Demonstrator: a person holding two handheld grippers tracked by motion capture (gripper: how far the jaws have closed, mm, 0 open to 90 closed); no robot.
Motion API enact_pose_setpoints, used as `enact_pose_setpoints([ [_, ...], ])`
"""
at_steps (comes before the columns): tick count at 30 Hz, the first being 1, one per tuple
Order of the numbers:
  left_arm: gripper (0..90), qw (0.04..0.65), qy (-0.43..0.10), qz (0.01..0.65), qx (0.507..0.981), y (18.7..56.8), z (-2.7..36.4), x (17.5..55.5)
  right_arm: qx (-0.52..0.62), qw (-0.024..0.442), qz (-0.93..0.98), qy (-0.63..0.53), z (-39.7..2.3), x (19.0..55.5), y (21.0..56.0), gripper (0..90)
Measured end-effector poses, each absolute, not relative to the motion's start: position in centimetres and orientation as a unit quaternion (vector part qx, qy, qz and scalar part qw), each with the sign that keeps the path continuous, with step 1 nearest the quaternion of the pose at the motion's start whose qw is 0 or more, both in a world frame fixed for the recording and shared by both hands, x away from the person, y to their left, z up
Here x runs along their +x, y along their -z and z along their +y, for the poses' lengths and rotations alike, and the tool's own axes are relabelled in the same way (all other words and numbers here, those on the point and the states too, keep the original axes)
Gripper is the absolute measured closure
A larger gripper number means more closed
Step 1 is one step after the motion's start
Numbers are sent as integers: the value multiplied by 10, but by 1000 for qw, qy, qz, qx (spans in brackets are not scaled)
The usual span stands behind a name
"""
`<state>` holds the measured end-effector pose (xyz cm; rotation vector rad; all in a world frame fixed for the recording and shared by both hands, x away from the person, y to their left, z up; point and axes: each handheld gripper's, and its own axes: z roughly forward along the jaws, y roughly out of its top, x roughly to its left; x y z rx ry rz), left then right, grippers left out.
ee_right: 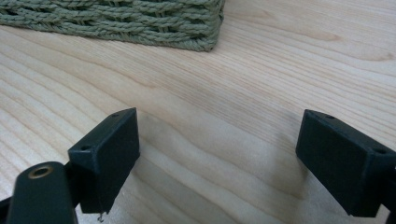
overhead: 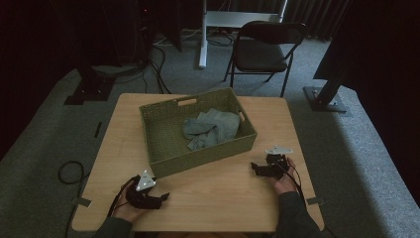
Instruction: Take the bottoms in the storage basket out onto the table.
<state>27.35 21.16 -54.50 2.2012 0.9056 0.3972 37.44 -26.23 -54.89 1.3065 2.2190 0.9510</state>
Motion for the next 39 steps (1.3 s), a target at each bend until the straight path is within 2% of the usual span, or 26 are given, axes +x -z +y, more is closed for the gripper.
enact_pose_setpoints([
  [22, 237, 337, -146, 353, 860, 540, 209, 274, 450, 186, 805, -339, -262, 357, 548, 142],
  [25, 273, 330, -142, 351, 865, 538, 207, 273, 451, 187, 804, -339, -262, 354, 548, 140],
  [28, 359, 328, -140, 347, 868, 536, 205, 272, 450, 188, 803, -341, -263, 352, 548, 140],
  [31, 389, 321, -147, 342, 871, 532, 201, 269, 450, 189, 803, -343, -263, 351, 549, 141],
  [39, 390, 354, -155, 325, 863, 508, 193, 262, 452, 191, 801, -344, -263, 350, 549, 144],
])
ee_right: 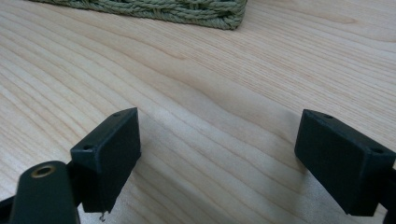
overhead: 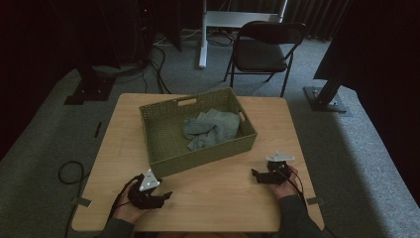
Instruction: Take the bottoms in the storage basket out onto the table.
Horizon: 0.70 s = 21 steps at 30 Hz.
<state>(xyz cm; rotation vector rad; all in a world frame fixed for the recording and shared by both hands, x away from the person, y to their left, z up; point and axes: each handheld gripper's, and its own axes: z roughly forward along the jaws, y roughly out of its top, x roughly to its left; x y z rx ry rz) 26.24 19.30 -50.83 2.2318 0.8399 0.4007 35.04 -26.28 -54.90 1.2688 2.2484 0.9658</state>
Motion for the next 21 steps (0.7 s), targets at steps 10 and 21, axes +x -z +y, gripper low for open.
enact_pose_setpoints([
  [10, 379, 354, -180, 300, 867, 479, 180, 260, 452, 191, 801, -344, -263, 350, 549, 143],
  [21, 385, 362, -204, 276, 866, 447, 164, 268, 452, 191, 801, -344, -263, 350, 549, 143],
])
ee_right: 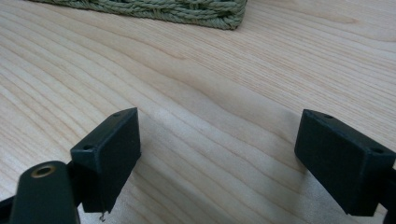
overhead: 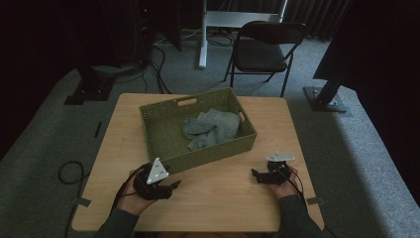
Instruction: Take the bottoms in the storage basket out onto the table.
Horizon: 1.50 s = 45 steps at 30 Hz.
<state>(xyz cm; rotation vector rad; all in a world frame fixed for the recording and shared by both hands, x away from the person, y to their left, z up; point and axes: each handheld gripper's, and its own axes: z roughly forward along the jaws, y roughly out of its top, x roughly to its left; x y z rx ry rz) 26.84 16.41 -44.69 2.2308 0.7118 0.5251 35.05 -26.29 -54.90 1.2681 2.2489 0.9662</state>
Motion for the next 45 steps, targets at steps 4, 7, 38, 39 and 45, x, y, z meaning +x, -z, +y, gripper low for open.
enact_pose_setpoints([
  [4, 389, 368, -203, 276, 865, 438, 161, 277, 451, 191, 801, -344, -263, 351, 549, 143],
  [7, 398, 376, -194, 279, 862, 432, 160, 285, 451, 191, 801, -344, -263, 351, 549, 143],
  [38, 434, 397, -189, 266, 858, 399, 135, 337, 451, 190, 801, -344, -264, 351, 549, 147],
  [39, 434, 396, -190, 265, 858, 398, 133, 339, 452, 191, 801, -344, -264, 351, 549, 150],
  [45, 435, 389, -194, 265, 861, 398, 127, 350, 451, 191, 801, -344, -264, 352, 549, 150],
])
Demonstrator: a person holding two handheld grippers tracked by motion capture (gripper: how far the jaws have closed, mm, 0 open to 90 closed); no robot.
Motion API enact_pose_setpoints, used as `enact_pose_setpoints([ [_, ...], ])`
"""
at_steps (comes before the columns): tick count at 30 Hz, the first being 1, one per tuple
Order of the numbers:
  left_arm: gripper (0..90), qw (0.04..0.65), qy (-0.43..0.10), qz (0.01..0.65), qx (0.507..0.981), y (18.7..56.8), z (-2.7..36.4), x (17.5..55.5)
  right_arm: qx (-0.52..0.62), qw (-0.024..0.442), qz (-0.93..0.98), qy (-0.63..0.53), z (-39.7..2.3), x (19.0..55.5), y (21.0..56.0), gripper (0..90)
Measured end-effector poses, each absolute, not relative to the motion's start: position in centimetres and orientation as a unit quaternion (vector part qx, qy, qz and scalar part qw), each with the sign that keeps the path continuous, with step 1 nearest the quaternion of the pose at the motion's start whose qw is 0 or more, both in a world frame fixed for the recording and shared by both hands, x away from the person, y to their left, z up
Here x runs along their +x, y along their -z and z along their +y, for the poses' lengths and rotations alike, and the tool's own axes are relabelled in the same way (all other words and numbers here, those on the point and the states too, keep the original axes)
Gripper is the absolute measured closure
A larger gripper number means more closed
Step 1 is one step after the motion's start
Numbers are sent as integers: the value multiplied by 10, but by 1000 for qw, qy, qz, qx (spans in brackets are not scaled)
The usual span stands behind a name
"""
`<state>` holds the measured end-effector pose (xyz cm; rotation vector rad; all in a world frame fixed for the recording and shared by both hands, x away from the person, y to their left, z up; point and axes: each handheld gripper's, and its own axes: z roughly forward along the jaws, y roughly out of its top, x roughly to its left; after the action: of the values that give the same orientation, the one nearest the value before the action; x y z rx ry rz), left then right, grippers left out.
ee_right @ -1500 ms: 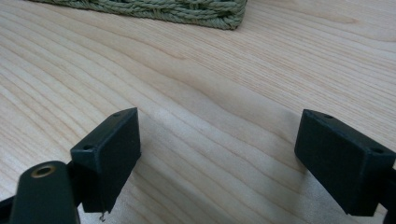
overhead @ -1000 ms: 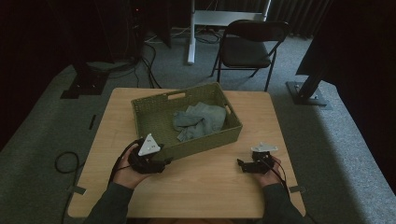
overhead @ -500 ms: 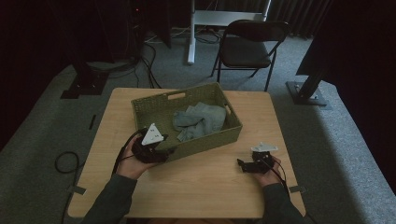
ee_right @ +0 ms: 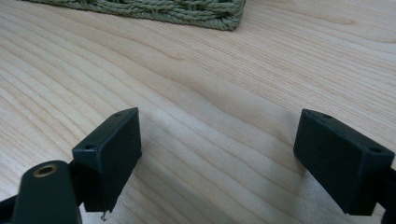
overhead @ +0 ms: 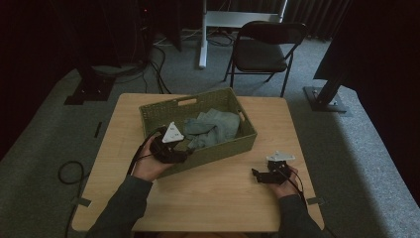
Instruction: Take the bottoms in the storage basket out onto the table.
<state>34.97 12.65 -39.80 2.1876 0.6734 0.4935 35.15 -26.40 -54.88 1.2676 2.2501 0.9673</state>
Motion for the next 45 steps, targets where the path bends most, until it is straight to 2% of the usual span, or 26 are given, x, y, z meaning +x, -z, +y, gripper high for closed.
enact_pose_setpoints([
  [27, 437, 375, -190, 266, 868, 390, 95, 392, 456, 194, 798, -344, -270, 353, 549, 154],
  [39, 338, 363, -194, 267, 871, 393, 67, 414, 455, 194, 798, -344, -271, 353, 549, 154],
  [45, 290, 374, -172, 292, 864, 399, 49, 435, 454, 194, 799, -344, -271, 353, 549, 154],
])
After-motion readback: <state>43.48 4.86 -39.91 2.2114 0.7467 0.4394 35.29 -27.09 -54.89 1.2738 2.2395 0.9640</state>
